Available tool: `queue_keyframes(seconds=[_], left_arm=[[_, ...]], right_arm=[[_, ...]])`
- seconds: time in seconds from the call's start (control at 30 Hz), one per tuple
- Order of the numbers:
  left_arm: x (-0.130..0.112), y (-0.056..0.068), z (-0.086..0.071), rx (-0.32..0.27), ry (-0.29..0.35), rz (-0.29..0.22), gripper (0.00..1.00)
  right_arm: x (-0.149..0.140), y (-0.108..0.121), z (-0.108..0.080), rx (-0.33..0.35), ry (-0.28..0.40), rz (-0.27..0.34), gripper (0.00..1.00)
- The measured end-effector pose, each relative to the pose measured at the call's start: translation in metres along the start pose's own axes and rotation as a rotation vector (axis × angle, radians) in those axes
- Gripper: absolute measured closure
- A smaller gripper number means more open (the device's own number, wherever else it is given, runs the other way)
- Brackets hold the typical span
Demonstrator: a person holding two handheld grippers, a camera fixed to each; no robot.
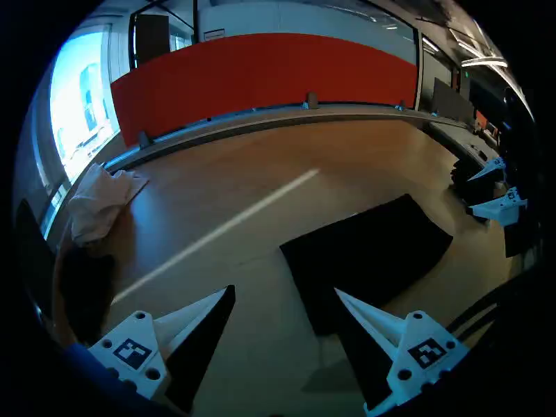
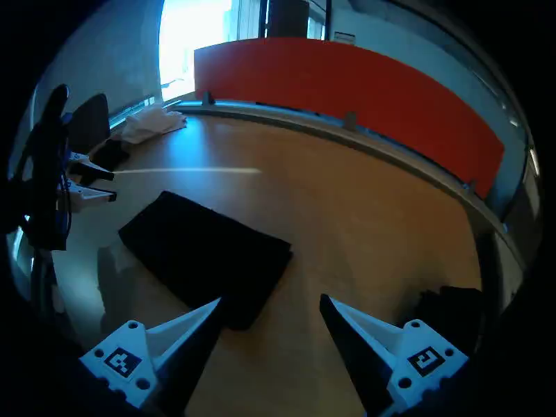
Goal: Fold towel
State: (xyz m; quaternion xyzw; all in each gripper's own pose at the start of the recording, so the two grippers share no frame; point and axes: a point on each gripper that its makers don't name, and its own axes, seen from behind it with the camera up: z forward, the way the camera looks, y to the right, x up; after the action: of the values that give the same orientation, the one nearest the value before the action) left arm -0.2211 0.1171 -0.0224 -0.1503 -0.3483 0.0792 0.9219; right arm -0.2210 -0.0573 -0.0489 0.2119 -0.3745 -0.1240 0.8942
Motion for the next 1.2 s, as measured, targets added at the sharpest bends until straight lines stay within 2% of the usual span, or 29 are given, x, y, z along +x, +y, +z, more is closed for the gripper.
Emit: queue_keyframes(seconds=[0.3,0.7,0.9,1.2], left_arm=[[-0.006,-0.004,-0.013,0.025,0.013,-0.048,0.06],[-0.013,-0.021,-0.034,0.079,0.04,-0.1,0.06],[-0.017,-0.031,-0.047,0.111,0.065,-0.125,0.05],[-0.024,-0.045,-0.062,0.147,0.084,-0.156,0.06]], right_arm=[[0.0,-0.006,-0.003,0.009,0.014,-0.007,0.0],[0.005,-0.019,0.002,0.069,0.037,-0.047,0.0],[-0.001,-0.026,0.005,0.112,0.023,-0.085,0.0],[-0.01,-0.026,0.012,0.132,0.0,-0.128,0.0]])
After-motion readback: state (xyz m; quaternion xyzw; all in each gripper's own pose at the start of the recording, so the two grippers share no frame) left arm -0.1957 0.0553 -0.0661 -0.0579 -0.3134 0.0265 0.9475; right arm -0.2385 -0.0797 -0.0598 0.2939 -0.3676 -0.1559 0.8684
